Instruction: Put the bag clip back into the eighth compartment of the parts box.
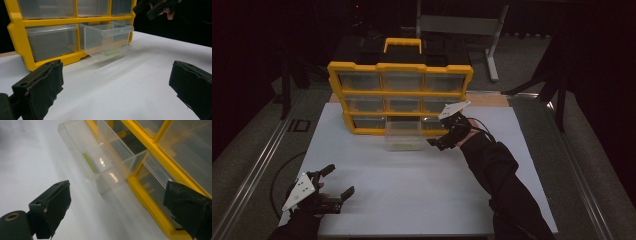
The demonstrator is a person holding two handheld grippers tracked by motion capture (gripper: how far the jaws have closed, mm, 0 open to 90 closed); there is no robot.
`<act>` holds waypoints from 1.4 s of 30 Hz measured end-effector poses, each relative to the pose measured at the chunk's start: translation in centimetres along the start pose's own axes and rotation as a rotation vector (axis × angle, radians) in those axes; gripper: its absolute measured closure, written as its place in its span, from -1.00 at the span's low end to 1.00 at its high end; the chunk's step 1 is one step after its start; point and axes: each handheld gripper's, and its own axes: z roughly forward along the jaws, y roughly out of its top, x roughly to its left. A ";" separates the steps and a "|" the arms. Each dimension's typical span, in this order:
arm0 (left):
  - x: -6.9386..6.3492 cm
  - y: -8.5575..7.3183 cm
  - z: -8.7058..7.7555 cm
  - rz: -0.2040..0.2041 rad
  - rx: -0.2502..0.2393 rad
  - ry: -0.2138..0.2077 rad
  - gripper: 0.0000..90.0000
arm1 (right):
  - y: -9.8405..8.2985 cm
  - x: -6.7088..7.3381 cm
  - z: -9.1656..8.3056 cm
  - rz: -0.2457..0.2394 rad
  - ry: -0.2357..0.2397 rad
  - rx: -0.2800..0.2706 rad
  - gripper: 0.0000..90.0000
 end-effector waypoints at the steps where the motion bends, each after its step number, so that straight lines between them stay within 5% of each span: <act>1: 0.0 0.0 0.0 -0.001 0.000 0.000 -1.00 | -0.2 0.0 -0.1 0.005 -0.006 0.000 -0.83; 42: 0.0 0.0 0.0 0.001 0.000 0.004 -1.00 | -12.2 0.1 -3.6 0.210 -0.160 -0.093 -0.82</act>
